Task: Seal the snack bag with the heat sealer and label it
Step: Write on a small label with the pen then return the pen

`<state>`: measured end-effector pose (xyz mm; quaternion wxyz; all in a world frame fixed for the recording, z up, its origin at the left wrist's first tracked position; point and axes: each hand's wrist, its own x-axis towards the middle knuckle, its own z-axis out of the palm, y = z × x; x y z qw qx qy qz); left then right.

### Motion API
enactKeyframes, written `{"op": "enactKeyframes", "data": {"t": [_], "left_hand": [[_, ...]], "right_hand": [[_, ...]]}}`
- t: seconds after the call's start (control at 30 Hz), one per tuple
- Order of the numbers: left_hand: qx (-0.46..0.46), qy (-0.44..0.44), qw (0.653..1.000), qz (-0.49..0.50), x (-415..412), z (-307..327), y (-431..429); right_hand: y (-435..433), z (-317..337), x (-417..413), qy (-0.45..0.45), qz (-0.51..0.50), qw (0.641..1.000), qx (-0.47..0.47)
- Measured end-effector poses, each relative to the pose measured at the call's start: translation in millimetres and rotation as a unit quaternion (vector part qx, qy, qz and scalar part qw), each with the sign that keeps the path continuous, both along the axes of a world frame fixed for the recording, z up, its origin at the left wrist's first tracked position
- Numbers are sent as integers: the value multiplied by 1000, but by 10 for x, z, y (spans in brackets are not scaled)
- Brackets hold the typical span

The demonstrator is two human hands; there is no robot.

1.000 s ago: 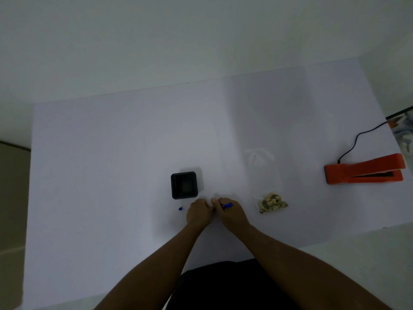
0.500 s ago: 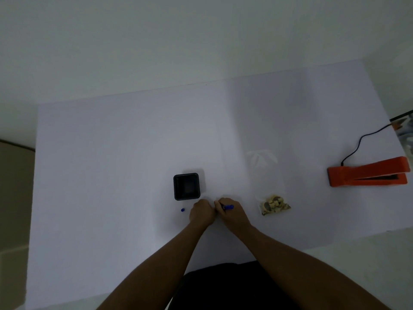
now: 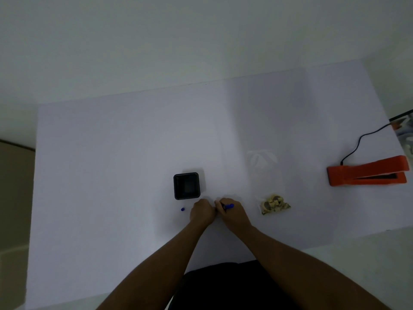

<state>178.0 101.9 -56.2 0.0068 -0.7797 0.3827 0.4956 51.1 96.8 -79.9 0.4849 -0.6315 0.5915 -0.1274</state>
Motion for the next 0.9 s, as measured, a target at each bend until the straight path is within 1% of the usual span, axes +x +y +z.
{"op": "enactKeyframes", "data": {"t": [0.37,0.77,0.9], "left_hand": [[24,-33,999,-6,-63,23,-28],[34,-28,999,-7,-61,-8,-23],[36,-31,999,-7,-60,-15,-23]], "right_hand": [[-21,52,16,3,-7,1000,-10],[-40,120,-96,6,-23,999,-46],[-39,160,-99,3,-26,999,-37]]}}
